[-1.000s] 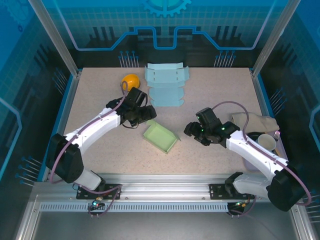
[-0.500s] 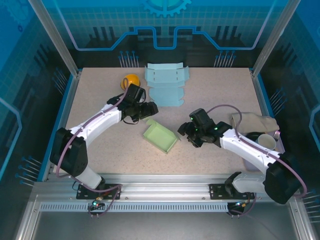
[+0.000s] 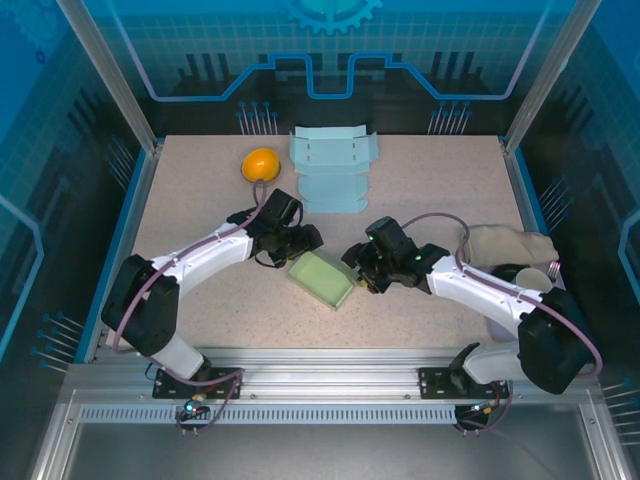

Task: Fold the paper box

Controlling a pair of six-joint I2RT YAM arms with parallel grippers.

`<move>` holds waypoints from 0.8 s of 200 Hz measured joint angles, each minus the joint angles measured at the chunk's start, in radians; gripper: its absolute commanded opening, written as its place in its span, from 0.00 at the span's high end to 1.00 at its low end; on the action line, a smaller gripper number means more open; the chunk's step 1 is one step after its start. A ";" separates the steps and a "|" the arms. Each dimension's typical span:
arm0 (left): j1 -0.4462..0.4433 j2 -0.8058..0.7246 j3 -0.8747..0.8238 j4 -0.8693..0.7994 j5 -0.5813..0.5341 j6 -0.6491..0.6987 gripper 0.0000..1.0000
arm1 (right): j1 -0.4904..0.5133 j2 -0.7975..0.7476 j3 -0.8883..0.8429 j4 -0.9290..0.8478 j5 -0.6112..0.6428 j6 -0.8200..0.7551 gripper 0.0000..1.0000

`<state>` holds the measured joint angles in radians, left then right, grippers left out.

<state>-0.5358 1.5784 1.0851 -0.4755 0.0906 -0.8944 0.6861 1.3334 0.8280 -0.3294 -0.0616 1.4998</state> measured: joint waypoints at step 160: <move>-0.048 -0.055 0.038 -0.095 -0.181 -0.058 0.28 | 0.170 -0.294 0.077 -0.312 0.468 -0.943 0.60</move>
<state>-0.5838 1.5234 1.1229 -0.5705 -0.0902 -0.9524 0.8562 1.0389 0.9051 -0.6418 0.4065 0.5571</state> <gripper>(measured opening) 0.722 0.409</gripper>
